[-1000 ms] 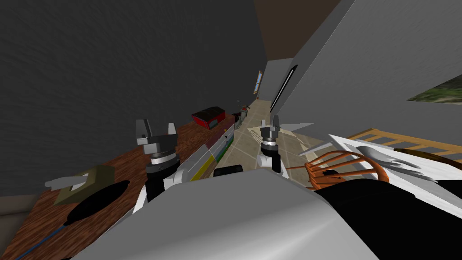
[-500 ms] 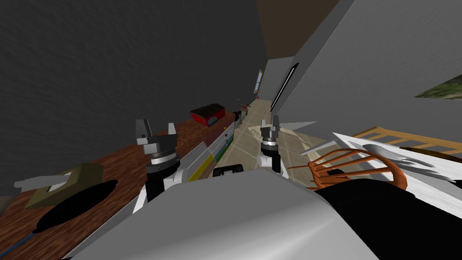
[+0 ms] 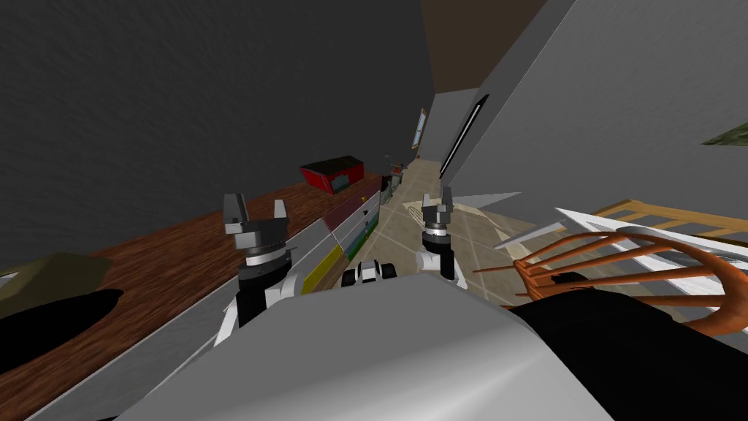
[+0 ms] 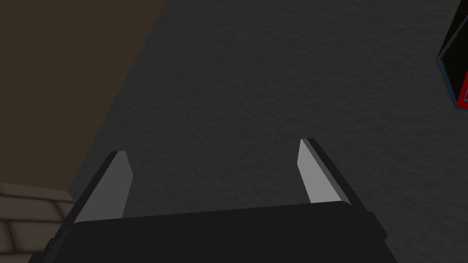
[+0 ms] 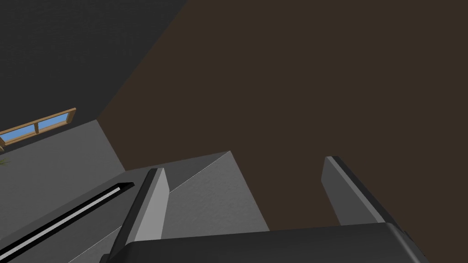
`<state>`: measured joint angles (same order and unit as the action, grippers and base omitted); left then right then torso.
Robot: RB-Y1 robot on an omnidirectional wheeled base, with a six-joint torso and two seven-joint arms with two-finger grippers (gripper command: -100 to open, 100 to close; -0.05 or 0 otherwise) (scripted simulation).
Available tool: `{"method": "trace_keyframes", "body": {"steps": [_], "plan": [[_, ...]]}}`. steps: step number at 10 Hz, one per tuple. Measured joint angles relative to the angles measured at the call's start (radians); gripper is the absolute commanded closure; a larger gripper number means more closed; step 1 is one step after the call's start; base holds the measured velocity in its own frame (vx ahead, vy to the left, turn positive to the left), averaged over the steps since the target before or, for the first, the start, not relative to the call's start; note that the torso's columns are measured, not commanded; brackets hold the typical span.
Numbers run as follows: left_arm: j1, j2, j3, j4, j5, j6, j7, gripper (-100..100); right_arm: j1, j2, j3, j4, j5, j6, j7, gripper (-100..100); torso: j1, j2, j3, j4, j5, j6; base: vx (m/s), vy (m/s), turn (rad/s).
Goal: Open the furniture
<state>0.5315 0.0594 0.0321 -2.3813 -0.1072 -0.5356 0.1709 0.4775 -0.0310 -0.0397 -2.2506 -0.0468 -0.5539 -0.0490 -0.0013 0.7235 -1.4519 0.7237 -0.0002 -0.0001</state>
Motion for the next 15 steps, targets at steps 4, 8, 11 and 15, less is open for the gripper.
{"method": "trace_keyframes", "body": {"steps": [4,8,11,15], "plan": [[-0.020,0.046,0.022,0.071,0.017,0.007,-0.005,-100,0.000,0.000,0.000,0.000,0.000,0.000,0.000,0,0.001,0.015,-0.024,0.014,0.000,0.000,0.102,-0.128,0.051],[-0.036,0.071,0.050,0.170,0.039,-0.007,-0.009,-100,0.000,0.000,0.000,0.000,0.000,0.000,0.000,0,0.001,0.014,-0.024,0.014,0.000,0.000,0.107,-0.126,0.068],[-0.053,0.084,0.063,0.230,0.050,0.009,-0.019,-100,0.000,0.000,0.000,0.000,0.000,0.000,0.000,0,0.001,0.013,-0.025,0.014,0.000,0.000,0.142,-0.149,0.072],[-0.077,0.102,0.088,0.339,0.070,0.002,-0.028,-100,0.000,0.000,0.000,0.000,0.000,0.000,0.000,0,0.003,0.015,-0.023,0.015,0.001,0.000,0.101,-0.171,0.071]]}}
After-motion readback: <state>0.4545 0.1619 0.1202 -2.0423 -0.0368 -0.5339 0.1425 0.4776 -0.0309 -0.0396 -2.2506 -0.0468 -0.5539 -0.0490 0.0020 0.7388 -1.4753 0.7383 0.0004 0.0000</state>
